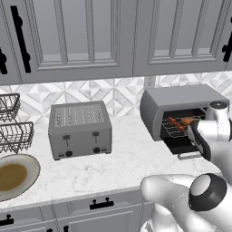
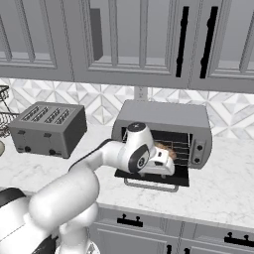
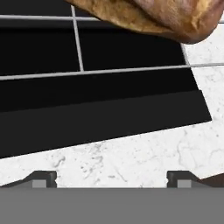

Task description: Pick up the kebab skewer and baguette bread, and place them inside the toaster oven. Close the toaster oven door and start by setting the timer.

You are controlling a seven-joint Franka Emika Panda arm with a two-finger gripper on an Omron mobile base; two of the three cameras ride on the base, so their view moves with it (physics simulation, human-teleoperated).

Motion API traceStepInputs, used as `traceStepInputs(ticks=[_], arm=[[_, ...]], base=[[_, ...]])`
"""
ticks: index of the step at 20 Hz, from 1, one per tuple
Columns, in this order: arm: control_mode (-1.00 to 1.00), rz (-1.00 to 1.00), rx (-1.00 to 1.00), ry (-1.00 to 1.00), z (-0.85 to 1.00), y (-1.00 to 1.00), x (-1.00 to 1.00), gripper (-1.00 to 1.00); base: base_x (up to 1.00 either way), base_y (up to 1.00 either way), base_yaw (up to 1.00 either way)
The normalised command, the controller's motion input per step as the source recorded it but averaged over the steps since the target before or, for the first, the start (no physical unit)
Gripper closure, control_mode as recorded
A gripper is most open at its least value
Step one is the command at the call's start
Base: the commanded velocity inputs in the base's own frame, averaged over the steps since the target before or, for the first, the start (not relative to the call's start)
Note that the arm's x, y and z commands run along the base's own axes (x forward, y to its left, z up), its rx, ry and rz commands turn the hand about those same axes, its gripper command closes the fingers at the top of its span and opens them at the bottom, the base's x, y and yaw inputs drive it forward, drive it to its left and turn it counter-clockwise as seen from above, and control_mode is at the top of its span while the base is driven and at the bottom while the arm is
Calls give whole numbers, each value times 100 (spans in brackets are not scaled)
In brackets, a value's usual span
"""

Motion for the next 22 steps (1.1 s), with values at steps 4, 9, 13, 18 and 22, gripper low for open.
traceStepInputs(ticks=[4,9,13,18,22], arm=[[-100,-3,0,0,-26,0,60,-100],[-100,-12,0,1,-21,0,30,-100],[-100,-20,0,1,-12,0,44,-100],[-100,-19,0,0,-3,0,52,-100],[-100,-17,3,0,0,-4,52,-100]], base=[[0,0,0],[0,0,0],[0,0,0],[0,0,0],[0,0,0]])
